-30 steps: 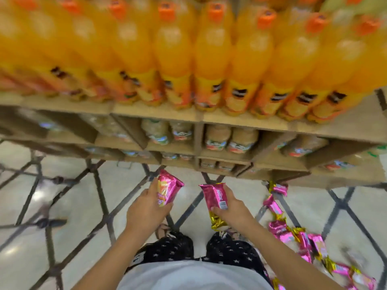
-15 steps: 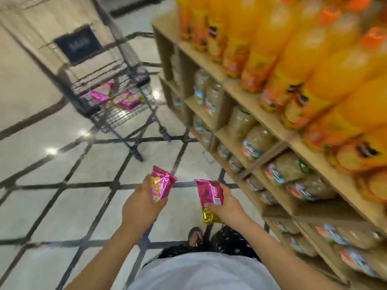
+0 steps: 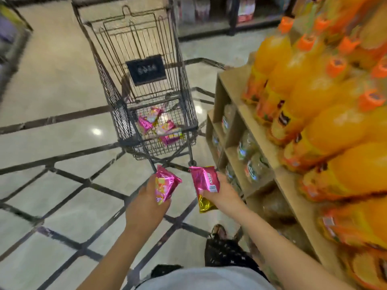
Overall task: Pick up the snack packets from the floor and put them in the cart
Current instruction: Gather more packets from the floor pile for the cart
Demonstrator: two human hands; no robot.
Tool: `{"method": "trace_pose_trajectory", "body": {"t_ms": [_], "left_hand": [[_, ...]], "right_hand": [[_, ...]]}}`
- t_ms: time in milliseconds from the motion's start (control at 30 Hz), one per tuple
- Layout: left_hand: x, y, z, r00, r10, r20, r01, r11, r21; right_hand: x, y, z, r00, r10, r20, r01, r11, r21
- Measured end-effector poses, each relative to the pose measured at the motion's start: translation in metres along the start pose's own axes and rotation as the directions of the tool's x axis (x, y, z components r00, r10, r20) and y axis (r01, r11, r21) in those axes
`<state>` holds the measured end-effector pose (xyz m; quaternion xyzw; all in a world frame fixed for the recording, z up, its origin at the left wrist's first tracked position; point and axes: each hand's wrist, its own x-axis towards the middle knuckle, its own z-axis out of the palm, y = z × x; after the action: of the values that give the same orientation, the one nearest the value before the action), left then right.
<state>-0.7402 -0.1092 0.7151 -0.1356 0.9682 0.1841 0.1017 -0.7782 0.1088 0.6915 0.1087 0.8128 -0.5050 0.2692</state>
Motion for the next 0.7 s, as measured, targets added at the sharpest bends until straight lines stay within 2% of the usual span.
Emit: {"method": "trace_pose_trajectory", "body": {"t_ms": [233,333,500,600,700], "left_hand": [[0.074,0.023,-0.026,0.993,-0.088,-0.079,0.080,0.992,-0.100],[0.108,0.021,-0.041,0.987,-0.112,-0.116,0.095,0.986,-0.139],[0.199,0.000,-0.065,0.982,-0.110,-0.152,0.082,0.980,-0.184],[0.272,-0.015,-0.074,0.988,-0.098,-0.119,0.077,0.982,-0.170],[0.336,-0.025,-0.078,0.994,-0.094,-0.060,0.089,0.993,-0.079]], "right_hand": [[0.084,-0.066,-0.028,0.999,-0.045,0.011,0.045,0.999,0.017],[0.120,-0.092,-0.026,0.999,-0.030,0.034,0.029,0.999,0.038],[0.199,-0.143,-0.015,0.999,-0.048,0.005,0.048,0.999,-0.024],[0.252,-0.176,-0.004,0.999,-0.027,-0.023,0.026,0.999,-0.039],[0.300,-0.204,0.015,0.999,0.020,-0.050,-0.022,0.998,-0.053]]}}
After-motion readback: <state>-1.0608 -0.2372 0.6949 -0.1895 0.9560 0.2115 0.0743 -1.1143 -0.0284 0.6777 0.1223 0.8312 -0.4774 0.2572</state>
